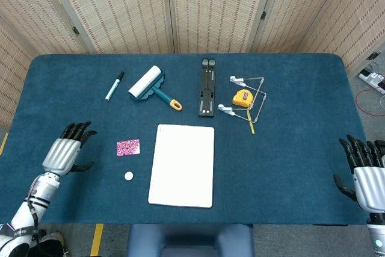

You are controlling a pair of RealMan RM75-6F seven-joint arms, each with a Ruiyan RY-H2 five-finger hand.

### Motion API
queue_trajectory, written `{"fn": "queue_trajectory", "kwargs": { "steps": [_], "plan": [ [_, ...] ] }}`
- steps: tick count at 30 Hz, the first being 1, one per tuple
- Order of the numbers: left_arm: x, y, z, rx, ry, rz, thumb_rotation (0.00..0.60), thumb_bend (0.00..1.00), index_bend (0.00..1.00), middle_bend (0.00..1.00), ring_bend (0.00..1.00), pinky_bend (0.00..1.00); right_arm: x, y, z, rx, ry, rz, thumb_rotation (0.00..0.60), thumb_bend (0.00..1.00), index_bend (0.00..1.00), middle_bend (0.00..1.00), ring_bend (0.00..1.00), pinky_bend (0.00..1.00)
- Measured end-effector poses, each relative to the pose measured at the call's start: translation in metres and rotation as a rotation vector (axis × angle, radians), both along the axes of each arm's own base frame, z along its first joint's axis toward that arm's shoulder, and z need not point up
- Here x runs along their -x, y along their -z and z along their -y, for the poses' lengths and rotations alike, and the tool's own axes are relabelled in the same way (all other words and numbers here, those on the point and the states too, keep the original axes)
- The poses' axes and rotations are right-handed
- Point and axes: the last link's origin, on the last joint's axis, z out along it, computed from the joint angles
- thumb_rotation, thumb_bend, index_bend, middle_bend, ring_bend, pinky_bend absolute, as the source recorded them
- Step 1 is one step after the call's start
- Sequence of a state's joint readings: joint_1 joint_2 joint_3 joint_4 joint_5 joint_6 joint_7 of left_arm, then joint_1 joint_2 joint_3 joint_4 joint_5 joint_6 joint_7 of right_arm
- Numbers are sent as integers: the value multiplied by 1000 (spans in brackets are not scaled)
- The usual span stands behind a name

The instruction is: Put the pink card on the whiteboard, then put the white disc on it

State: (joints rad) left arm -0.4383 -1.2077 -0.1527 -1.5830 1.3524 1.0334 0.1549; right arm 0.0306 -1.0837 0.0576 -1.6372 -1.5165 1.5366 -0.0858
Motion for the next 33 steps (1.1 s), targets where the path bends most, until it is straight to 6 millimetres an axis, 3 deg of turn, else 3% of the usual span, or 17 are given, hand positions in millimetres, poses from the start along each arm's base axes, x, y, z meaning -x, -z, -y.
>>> {"fn": "queue_trajectory", "kwargs": {
  "steps": [15, 33],
  "plan": [
    [-29, 48, -38, 95, -54, -69, 600, 283, 238, 55, 40, 0, 4, 0, 6, -12, 0, 9, 600, 363, 0, 53, 67, 0],
    [-51, 92, -51, 138, -61, -89, 600, 284, 278, 55, 51, 0, 8, -3, 2, -1, 13, 17, 600, 363, 0, 53, 66, 0]
  ]
}}
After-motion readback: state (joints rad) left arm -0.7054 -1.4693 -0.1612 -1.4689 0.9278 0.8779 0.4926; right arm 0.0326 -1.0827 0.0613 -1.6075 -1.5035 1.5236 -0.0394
